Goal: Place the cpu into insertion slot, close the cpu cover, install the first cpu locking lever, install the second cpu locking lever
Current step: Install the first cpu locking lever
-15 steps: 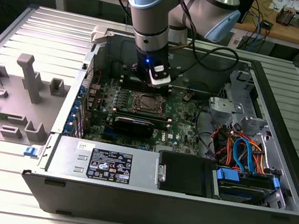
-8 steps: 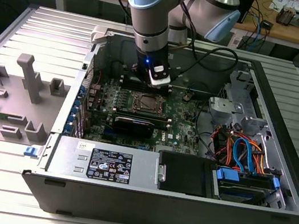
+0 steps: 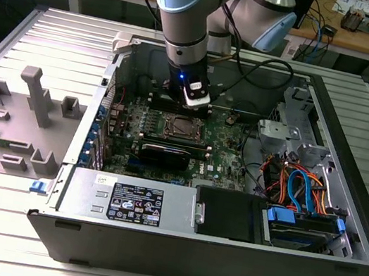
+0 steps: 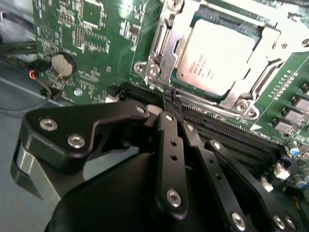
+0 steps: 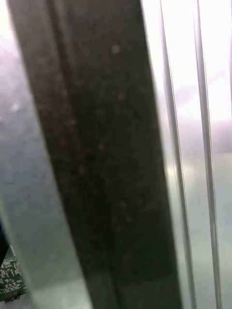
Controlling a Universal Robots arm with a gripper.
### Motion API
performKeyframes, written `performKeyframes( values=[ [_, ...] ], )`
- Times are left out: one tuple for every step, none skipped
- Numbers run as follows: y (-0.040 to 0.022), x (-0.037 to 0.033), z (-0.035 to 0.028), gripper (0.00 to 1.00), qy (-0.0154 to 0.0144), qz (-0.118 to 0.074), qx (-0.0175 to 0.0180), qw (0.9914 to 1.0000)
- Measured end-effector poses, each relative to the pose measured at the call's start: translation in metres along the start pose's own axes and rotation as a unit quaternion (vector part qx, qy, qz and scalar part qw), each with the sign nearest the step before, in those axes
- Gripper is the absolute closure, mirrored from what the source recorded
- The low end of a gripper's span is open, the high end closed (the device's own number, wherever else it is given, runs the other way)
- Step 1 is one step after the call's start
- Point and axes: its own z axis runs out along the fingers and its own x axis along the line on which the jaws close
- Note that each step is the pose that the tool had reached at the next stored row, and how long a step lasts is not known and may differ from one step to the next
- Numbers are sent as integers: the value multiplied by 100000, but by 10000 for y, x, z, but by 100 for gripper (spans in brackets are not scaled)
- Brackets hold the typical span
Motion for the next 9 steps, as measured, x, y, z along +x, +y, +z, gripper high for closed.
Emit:
performKeyframes(
  values=[
    [0, 0, 0, 89, -2, 0, 0, 100000],
    [0, 0, 0, 89, 2, 8, -19, 100000],
    [-2, 1, 1, 89, -1, 21, -40, 100000],
    [-3, 1, 1, 89, 5, 20, -52, 100000],
    [-6, -1, 1, 89, 8, 8, -50, 100000],
    [-9, -2, 1, 89, 1, 13, -39, 100000],
    [-10, -2, 0, 89, 3, 12, -33, 100000],
    [-9, -4, -7, 89, 1, 14, -39, 100000],
    [-7, -6, -18, 89, 3, 9, -40, 100000]
  ],
)
